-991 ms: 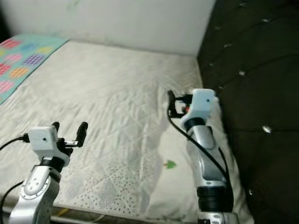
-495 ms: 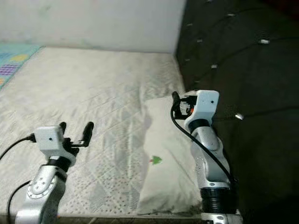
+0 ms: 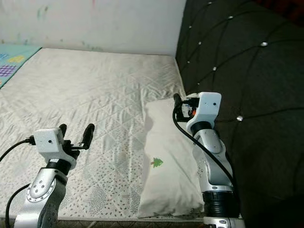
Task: Clean up the room
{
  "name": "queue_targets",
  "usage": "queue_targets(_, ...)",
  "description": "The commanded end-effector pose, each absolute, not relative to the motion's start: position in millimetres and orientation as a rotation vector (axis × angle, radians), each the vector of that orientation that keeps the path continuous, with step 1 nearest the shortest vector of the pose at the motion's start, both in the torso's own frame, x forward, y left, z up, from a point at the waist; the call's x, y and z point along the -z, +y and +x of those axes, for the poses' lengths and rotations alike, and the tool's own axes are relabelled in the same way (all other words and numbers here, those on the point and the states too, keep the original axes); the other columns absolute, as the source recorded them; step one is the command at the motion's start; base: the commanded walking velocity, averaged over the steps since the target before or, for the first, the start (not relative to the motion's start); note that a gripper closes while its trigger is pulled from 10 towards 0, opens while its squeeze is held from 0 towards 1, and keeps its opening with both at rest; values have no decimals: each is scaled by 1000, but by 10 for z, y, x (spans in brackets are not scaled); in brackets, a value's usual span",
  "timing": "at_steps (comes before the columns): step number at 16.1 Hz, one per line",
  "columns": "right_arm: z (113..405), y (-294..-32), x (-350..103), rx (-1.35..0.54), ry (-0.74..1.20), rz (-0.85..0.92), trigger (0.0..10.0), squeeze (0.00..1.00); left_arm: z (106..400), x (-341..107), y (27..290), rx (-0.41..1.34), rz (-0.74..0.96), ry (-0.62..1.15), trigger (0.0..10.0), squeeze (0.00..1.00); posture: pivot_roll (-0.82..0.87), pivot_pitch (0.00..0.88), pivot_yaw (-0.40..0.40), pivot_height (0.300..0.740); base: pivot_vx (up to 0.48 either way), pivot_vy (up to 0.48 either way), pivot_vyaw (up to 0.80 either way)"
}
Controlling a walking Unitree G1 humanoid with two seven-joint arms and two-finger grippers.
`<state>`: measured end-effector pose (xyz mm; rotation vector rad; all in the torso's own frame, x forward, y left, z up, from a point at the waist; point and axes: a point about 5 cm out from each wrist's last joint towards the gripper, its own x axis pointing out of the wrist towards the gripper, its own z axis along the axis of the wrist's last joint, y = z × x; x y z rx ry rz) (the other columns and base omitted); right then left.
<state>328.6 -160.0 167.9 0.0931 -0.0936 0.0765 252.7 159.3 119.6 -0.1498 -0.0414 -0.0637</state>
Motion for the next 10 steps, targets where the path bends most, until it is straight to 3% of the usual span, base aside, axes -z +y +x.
queue_targets(1,3289,-1610,-1691,-73,-94,89,10000,0,2524,-1207,1575,79,-153,-41,10000,0,20,0,-26,740,0,0,-419)
queue_targets(4,3292,-1609,-1694,-76,-94,88,10000,0,2523,-1203,1577,76,-154,-39,10000,0,20,0,-27,740,0,0,-417)
queue_targets(6,3295,-1605,-1685,-80,-92,86,10000,0,2527,-1202,1575,76,-154,-39,10000,0,20,0,-29,740,0,247,-409)
queue_targets(10,3281,-1606,-1660,-89,-84,82,10000,0,2531,-1205,1576,79,-153,-43,10000,0,19,0,-28,740,0,295,0)
